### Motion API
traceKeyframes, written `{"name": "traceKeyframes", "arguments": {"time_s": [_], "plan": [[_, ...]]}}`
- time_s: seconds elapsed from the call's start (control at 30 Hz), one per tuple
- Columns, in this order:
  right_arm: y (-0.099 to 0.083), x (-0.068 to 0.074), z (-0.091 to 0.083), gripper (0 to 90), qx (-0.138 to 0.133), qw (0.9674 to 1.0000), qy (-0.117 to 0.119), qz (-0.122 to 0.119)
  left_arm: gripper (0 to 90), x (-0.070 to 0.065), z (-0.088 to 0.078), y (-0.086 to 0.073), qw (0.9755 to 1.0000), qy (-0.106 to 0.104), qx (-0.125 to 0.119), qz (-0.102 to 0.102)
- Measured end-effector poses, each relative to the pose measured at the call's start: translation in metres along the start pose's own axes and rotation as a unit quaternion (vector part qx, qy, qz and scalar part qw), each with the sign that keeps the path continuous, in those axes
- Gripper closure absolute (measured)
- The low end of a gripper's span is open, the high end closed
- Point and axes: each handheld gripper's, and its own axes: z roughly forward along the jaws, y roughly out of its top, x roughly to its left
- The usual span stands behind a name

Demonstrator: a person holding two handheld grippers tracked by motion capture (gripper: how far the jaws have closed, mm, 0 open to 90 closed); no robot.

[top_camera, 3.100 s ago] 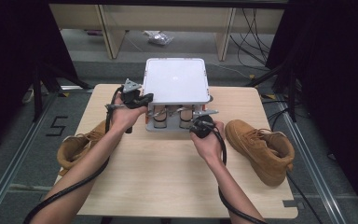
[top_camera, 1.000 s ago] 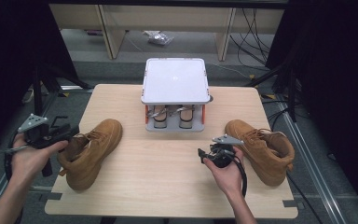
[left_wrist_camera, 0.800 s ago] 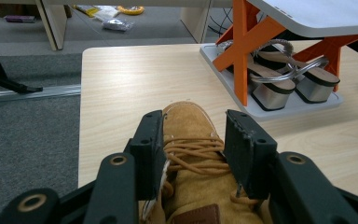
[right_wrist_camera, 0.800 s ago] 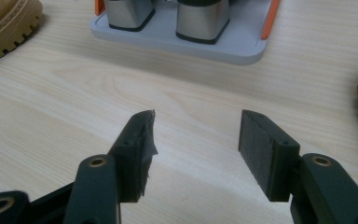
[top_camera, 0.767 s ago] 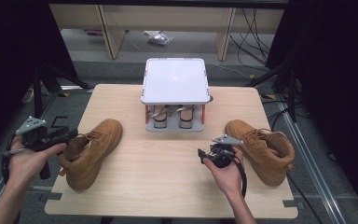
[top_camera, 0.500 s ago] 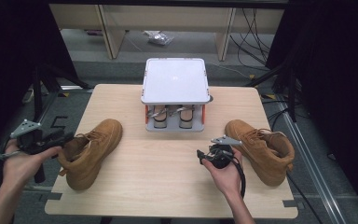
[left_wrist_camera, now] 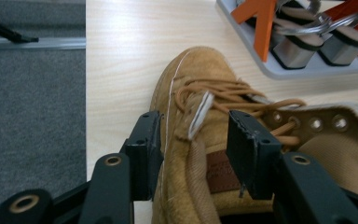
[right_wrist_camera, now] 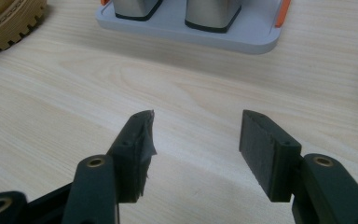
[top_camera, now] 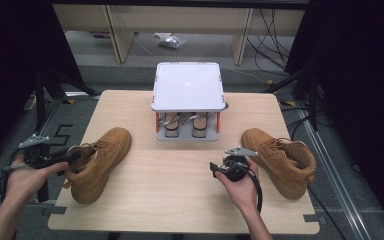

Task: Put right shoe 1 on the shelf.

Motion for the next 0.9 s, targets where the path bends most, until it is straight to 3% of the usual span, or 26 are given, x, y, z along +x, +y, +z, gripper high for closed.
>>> {"name": "traceKeyframes", "arguments": {"time_s": [0.23,0.3,0.33,0.57,0.67,0.73,0.77,0.83,0.9], "plan": [[-0.0014,0.0004,0.0031,44.8,0.009,1.0,0.004,0.001,65.1,0.0054,0.0033,-0.0019,0.9994,-0.008,0.033,0.007],[-0.0018,0.0007,0.0029,44.8,0.012,0.9999,0.005,-0.001,68.8,0.0052,0.0045,-0.0016,0.9992,0.0,0.037,0.012],[-0.002,0.0004,0.0034,44.8,0.013,0.9999,0.008,-0.002,70.5,0.0051,0.005,-0.0013,0.9991,-0.004,0.042,0.004],[-0.0041,0.001,0.0061,44.7,0.015,0.9999,0.008,0.001,76.5,0.0051,0.0062,-0.0033,0.9992,0.001,0.038,0.008],[-0.004,0.0014,0.0061,44.8,0.015,0.9998,0.01,0.001,77.5,0.0062,0.0058,-0.004,0.9994,-0.002,0.035,-0.003],[-0.0039,0.0012,0.0058,44.8,0.014,0.9999,0.009,0.001,78.3,0.0064,0.0065,-0.0052,0.9994,-0.009,0.025,-0.021],[-0.0039,0.0009,0.0055,44.8,0.013,0.9999,0.009,0.0,78.7,0.0081,0.0054,-0.0054,0.9994,-0.009,0.03,-0.018],[-0.0036,0.0005,0.0047,44.9,0.015,0.9999,0.0,0.001,79.5,0.0076,0.006,-0.0057,0.9989,-0.014,0.022,-0.039],[-0.0036,-0.0006,0.0047,44.9,0.011,0.9999,0.007,0.002,80.1,0.0084,0.0065,-0.0064,0.9977,-0.029,0.015,-0.06]]}}
